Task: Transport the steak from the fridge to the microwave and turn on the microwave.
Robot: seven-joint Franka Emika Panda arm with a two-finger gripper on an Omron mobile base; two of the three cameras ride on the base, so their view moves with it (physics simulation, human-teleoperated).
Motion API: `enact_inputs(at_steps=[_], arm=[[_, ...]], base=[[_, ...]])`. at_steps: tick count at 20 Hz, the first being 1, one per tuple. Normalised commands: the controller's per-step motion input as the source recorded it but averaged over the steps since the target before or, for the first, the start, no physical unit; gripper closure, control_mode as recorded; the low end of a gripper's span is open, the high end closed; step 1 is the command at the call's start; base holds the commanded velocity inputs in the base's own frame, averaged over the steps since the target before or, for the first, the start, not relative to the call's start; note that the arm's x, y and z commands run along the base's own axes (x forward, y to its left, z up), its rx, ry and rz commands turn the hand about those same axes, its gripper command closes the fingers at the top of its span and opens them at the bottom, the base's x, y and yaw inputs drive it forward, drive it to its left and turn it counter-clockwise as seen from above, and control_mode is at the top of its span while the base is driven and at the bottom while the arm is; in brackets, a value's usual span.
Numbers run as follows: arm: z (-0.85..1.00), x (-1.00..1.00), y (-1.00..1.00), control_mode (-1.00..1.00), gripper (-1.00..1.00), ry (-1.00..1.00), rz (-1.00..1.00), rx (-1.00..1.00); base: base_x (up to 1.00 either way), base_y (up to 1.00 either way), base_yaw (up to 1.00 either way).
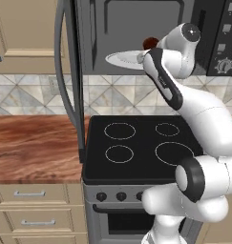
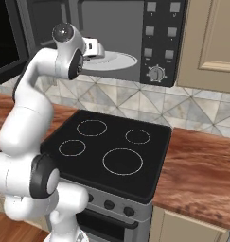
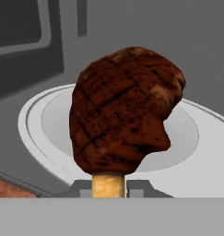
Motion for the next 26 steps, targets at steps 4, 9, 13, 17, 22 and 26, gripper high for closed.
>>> enact_inputs(at_steps=[4, 9, 13, 17, 22, 26], arm=[[-0.15, 0.39, 0.00, -1.00, 1.00, 0.00, 0.00, 0.00], [-0.15, 0.33, 0.00, -1.00, 1.00, 0.00, 0.00, 0.00], [-0.02, 0.30, 0.00, -1.00, 1.00, 0.00, 0.00, 0.00], [-0.01, 0.29, 0.00, -1.00, 1.00, 0.00, 0.00, 0.00], [-0.06, 0.25, 0.00, -1.00, 1.00, 0.00, 0.00, 0.00], [-0.08, 0.23, 0.00, -1.00, 1.00, 0.00, 0.00, 0.00]], base=[[0.00, 0.00, 0.00], [0.00, 0.00, 0.00], [0.00, 0.00, 0.00], [0.00, 0.00, 0.00], [0.00, 0.00, 0.00], [0.00, 0.00, 0.00]])
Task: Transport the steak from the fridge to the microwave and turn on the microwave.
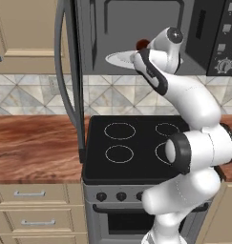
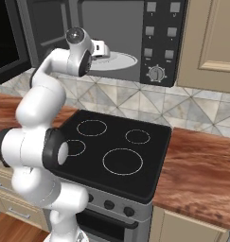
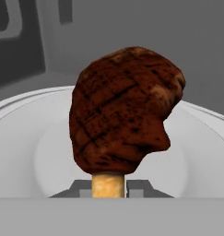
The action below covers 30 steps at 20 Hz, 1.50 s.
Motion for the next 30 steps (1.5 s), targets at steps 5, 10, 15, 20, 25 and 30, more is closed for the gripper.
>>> enact_inputs(at_steps=[5, 10, 15, 20, 25, 30], arm=[[-0.07, 0.23, 0.00, -1.00, 1.00, 0.00, 0.00, 0.00], [-0.01, 0.23, 0.00, -1.00, 1.00, 0.00, 0.00, 0.00], [0.00, 0.14, 0.00, -1.00, -1.00, 0.00, 0.00, 0.00], [0.00, 0.00, 0.00, -1.00, -1.00, -0.01, 0.00, 0.00], [0.04, -0.18, 0.00, -1.00, -1.00, -0.17, 0.00, 0.00], [0.20, -0.60, 0.00, -1.00, -1.00, -0.25, 0.00, 0.00]], base=[[0.00, 0.00, 0.00], [0.00, 0.00, 0.00], [0.00, 0.00, 0.00], [0.00, 0.00, 0.00], [0.00, 0.00, 0.00], [0.00, 0.00, 0.00]])
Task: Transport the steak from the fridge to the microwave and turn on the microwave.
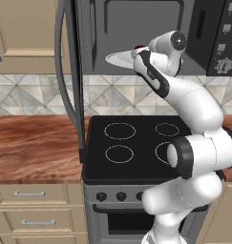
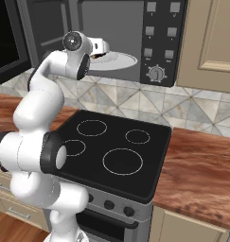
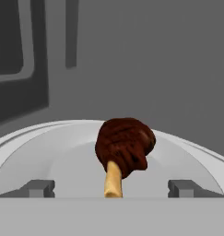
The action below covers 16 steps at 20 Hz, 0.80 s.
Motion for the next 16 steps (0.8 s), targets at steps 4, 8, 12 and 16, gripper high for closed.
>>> enact_inputs(at_steps=[4, 8, 12, 16], arm=[[0.01, -0.79, 0.00, -1.00, -1.00, -0.08, -0.03, 0.00], [0.14, -0.84, 0.00, -1.00, -1.00, -0.08, -0.06, -0.01], [0.22, -0.85, 0.00, -1.00, -1.00, -0.10, -0.06, -0.01], [0.03, -0.96, 0.00, -1.00, -1.00, -0.03, -0.07, -0.04]], base=[[0.00, 0.00, 0.00], [0.00, 0.00, 0.00], [0.00, 0.00, 0.00], [0.00, 0.00, 0.00]])
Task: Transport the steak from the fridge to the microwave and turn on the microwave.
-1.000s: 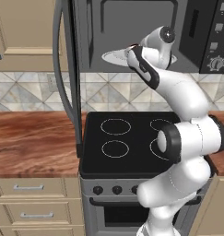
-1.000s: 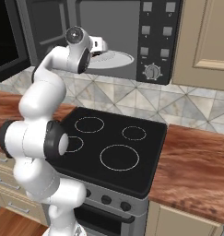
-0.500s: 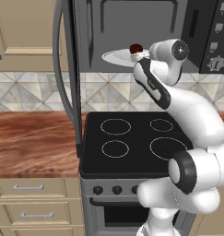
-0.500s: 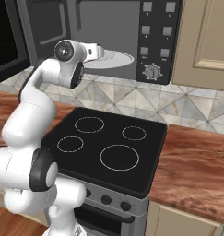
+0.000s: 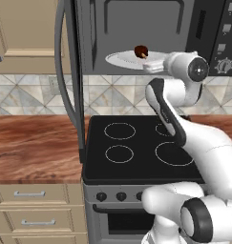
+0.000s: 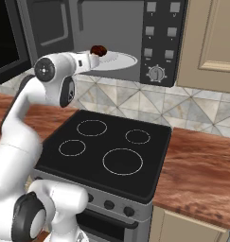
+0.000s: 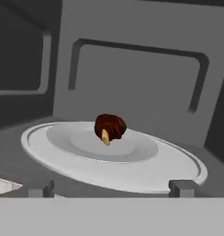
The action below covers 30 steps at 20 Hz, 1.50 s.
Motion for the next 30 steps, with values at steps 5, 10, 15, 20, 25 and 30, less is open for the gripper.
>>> enact_inputs(at_steps=[5, 10, 15, 20, 25, 30], arm=[[0.00, -1.00, 0.00, -1.00, -1.00, 0.00, -0.08, -0.06], [0.01, -1.00, 0.00, -1.00, -1.00, 0.00, -0.07, -0.06], [0.00, -1.00, -0.04, -1.00, -1.00, 0.07, -0.01, 0.00], [0.04, -1.00, -0.09, -1.00, -1.00, 0.16, -0.04, 0.00], [0.04, -1.00, -0.02, -1.00, -1.00, 0.23, -0.04, 0.00], [0.00, -0.97, 0.00, -1.00, -1.00, 0.19, -0.04, -0.02]], base=[[0.00, 0.00, 0.00], [0.00, 0.00, 0.00], [0.00, 0.00, 0.00], [0.00, 0.00, 0.00], [0.00, 0.00, 0.00], [0.00, 0.00, 0.00]])
